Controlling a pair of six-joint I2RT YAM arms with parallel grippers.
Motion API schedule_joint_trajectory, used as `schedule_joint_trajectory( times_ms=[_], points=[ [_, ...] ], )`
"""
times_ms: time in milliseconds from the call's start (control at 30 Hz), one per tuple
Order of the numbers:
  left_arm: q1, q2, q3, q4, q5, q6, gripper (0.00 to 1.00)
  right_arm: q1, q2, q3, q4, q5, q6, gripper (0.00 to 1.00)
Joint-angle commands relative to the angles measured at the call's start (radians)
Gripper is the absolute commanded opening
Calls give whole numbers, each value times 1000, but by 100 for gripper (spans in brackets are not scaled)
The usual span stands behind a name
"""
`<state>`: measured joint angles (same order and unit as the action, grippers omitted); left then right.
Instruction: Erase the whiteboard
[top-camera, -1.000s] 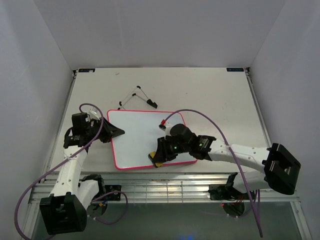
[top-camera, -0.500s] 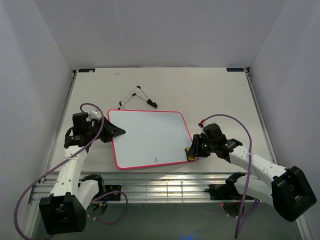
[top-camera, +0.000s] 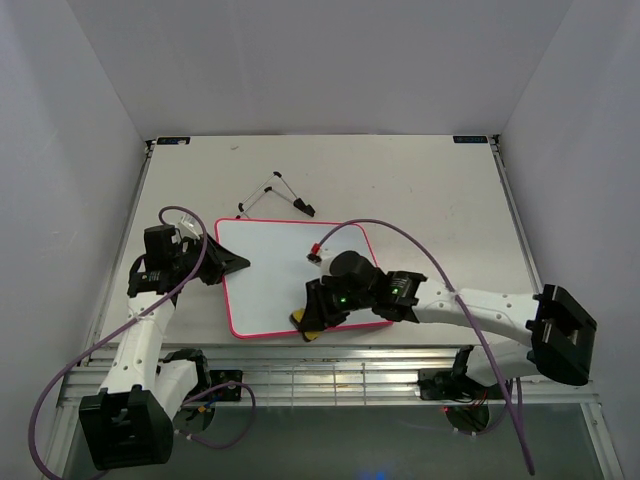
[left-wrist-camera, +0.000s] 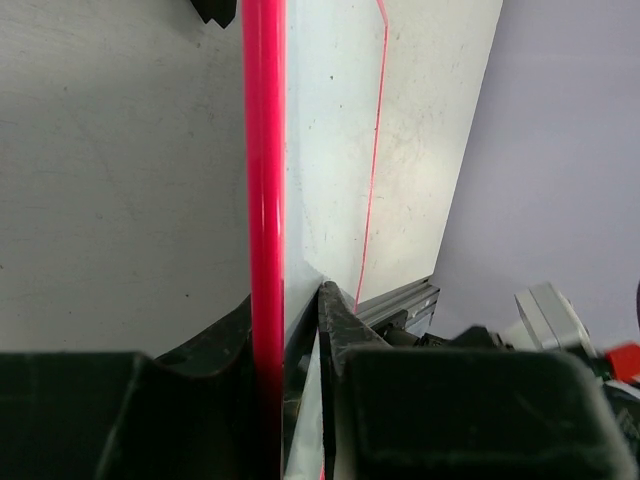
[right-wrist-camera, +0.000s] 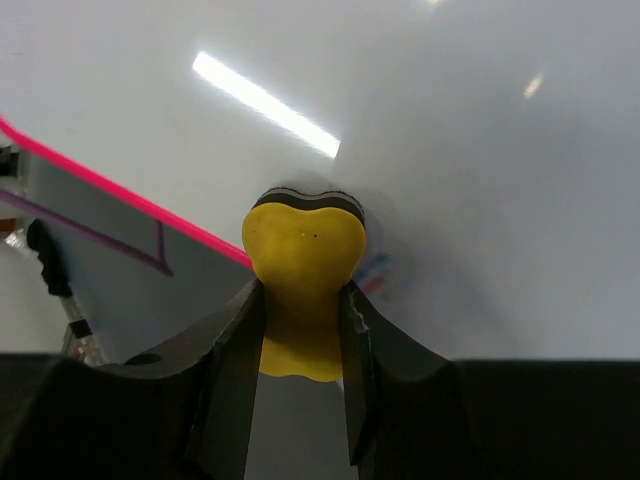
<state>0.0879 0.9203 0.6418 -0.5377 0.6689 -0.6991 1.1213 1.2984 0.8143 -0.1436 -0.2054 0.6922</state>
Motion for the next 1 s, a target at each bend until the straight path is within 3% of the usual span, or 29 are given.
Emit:
schedule_joint_trajectory(
  times_ms=[0, 133, 300, 533, 667, 800, 967],
  points=[
    [-2, -14, -14, 2, -195, 78, 0, 87, 90, 110, 19, 3, 36, 25],
    [-2, -14, -16, 1, -195, 78, 0, 130, 168, 224, 1, 14, 33, 25],
    [-4, -18, -14, 1, -192, 78, 0, 94, 171, 201, -56, 84, -5, 25],
    [-4, -17, -14, 1, -186, 81, 0, -133, -40, -140, -48, 168, -31, 24],
    [-4, -14, -14, 2, -180, 82, 0, -187, -111, -294, 9, 201, -40, 23],
    [-4, -15, -16, 5, -175, 82, 0, -175, -87, -259, 12, 227, 0, 23],
    [-4, -21, -16, 4, -175, 84, 0, -34, 38, -35, 30, 229, 53, 23]
  ],
)
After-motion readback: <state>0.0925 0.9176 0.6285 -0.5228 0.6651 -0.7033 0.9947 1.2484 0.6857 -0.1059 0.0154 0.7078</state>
